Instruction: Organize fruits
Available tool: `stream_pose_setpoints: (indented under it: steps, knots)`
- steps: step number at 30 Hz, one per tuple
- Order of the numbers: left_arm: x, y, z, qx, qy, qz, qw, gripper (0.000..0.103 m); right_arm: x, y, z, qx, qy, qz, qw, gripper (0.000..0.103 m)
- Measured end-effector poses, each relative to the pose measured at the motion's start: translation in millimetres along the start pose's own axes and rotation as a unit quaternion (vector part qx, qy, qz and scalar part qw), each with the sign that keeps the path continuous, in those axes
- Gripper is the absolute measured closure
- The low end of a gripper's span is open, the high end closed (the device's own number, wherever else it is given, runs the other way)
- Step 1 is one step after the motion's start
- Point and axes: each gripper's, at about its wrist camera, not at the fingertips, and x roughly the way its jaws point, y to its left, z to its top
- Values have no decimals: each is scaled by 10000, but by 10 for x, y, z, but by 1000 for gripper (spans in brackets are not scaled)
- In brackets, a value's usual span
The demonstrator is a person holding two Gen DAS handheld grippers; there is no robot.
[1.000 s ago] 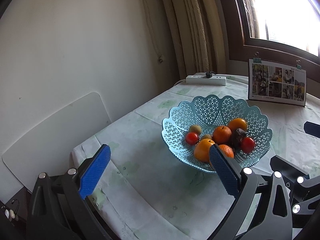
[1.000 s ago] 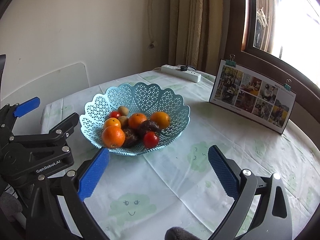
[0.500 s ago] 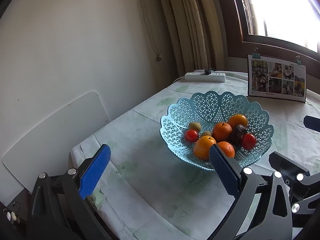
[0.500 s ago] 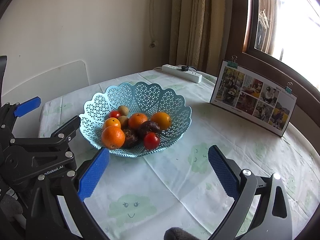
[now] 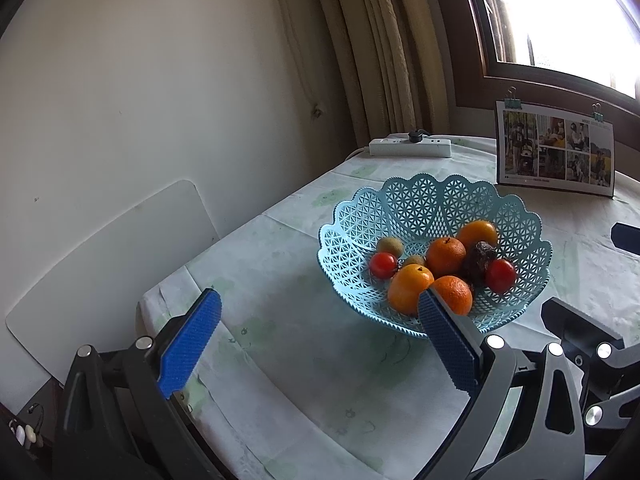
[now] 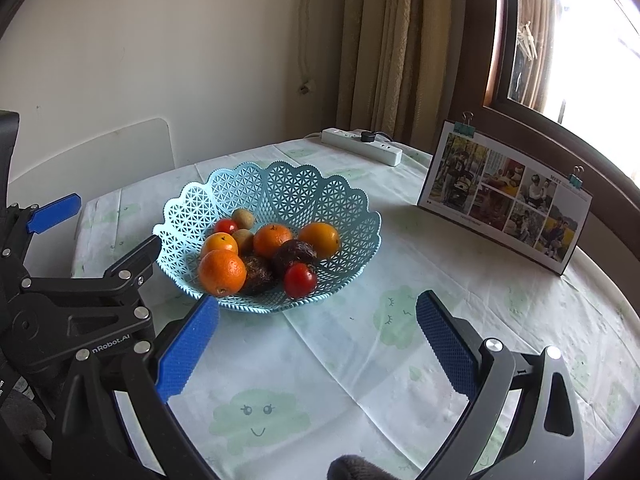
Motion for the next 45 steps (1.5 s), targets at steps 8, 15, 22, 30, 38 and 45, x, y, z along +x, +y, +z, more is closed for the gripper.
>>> stream_pose_setpoints:
  steps: [8,15,22,30,38,45]
  knots:
    - [22,-111,-24,262,-25,176,9995,3,-13,-33,-28,29,-28,-9,10000,5]
    - [45,-160,-21,314,8,173,9994,3,-16,-61,-36,48,-31,4,10000,5]
    - [48,-178,-28,353,18,185,9992,3,-13,-76,-43,55,-27,0,10000,5]
    - [60,-183,-35,371,33,180,9991,3,-5,-78,-40,52,-31,-4,10000,5]
    - [67,-201,-46,396,51,189,9990,3,-4,-66,-39,29,-29,-1,10000,5]
    - [71,-216,-54,419,51,200,9989,3,-3,-61,-42,23,-19,-1,10000,5]
